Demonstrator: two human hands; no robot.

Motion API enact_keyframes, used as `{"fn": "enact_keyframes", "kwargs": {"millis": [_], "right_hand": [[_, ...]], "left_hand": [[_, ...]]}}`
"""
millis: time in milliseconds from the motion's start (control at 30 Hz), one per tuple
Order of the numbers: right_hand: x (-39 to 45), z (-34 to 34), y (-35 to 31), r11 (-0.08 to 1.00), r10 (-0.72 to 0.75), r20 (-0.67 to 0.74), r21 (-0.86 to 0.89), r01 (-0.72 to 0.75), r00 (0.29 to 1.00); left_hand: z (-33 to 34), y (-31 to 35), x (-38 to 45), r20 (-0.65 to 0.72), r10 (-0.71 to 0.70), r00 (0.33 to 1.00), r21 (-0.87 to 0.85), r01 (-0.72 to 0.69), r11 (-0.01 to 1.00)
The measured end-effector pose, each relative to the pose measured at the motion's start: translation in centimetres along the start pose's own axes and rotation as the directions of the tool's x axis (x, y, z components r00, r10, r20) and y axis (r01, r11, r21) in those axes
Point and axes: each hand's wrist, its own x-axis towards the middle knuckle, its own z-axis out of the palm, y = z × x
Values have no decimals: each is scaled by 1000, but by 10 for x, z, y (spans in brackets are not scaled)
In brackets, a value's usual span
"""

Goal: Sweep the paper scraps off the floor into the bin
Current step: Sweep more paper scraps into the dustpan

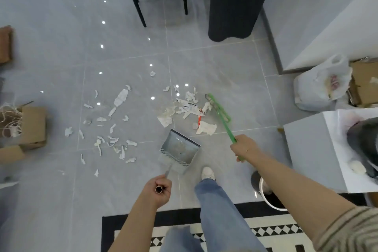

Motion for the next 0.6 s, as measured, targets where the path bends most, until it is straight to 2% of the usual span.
{"fn": "enact_keyframes", "kwargs": {"millis": [133, 300, 367, 500, 600], "right_hand": [[47, -25, -20, 998, 26, -42, -53, -28, 999], [93, -23, -31, 996, 84, -8, -38, -84, 996], [96, -19, -30, 992, 98, -17, -73, -99, 995], [88, -10, -2, 961, 42, 4, -275, -39, 999], [76, -6, 21, 915, 61, 19, -401, -48, 998]], "left_hand": [[21, 18, 16, -90, 26, 996, 12, -25, 1000], [36, 44, 28, -218, 80, 973, 289, -14, 957], [38, 57, 27, -256, 100, 962, 424, 18, 906], [37, 75, 24, -337, 143, 931, 636, 113, 763], [35, 82, 24, -376, 256, 891, 785, 159, 599]]}}
